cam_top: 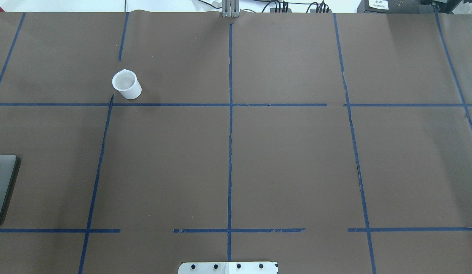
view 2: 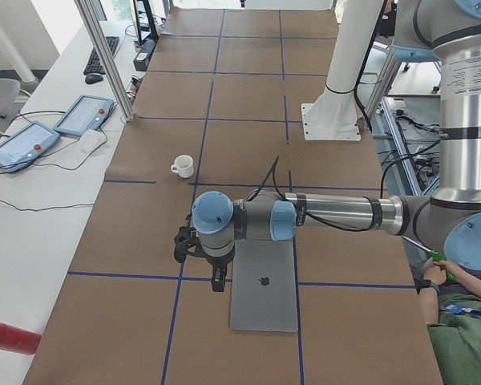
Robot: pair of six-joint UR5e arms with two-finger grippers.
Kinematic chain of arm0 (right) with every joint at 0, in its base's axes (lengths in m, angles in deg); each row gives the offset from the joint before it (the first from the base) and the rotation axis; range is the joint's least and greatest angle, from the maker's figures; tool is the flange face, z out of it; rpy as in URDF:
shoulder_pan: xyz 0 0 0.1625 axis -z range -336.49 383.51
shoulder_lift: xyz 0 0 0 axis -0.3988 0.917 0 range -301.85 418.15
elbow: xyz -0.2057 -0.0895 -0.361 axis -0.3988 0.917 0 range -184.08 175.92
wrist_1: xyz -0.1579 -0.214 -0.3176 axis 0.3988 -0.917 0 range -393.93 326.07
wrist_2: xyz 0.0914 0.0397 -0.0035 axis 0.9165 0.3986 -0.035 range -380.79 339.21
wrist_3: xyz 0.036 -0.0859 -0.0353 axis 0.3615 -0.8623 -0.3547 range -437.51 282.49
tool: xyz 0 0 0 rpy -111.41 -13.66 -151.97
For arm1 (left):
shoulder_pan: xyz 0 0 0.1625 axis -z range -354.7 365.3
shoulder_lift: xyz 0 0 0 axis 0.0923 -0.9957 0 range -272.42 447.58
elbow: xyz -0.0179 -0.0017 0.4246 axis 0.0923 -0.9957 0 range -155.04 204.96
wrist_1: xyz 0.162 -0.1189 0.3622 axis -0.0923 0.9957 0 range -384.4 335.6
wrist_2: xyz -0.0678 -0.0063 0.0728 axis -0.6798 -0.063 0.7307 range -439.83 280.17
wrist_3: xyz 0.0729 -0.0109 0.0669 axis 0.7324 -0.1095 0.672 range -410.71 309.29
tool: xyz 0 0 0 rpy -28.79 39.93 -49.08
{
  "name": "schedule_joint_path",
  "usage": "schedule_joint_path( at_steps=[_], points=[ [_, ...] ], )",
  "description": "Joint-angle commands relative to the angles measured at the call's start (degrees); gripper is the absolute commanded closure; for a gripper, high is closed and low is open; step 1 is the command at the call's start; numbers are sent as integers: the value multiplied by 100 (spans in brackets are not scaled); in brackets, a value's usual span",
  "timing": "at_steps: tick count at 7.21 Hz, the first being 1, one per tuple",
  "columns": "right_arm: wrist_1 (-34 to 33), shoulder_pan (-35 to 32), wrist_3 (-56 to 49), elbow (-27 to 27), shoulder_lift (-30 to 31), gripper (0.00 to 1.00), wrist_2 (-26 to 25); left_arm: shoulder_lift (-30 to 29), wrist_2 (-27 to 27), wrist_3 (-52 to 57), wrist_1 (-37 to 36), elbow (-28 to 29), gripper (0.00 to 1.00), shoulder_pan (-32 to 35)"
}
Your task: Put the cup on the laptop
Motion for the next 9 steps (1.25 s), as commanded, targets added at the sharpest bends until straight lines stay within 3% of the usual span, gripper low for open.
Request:
schedule_joint_path(
  at_steps=[1, 4, 5, 6, 7, 9],
  points=[
    [0, 0, 0, 0, 0, 0, 0, 0, 26, 0, 9, -91, 0, 0],
    [0, 0, 0, 0, 0, 0, 0, -761, 18, -96, -140, -118, 0, -481],
    [0, 0, 0, 0, 0, 0, 0, -1356, 9, -123, -724, -127, 0, -762],
    [0, 0, 0, 0, 0, 0, 0, -2154, -96, -601, -1513, -179, 0, -956],
    [0, 0, 0, 0, 0, 0, 0, -2562, -436, -1163, -1808, -310, 0, -1263],
    [0, 0, 0, 0, 0, 0, 0, -3239, -606, -2490, -1767, -286, 0, -2149]
  ],
)
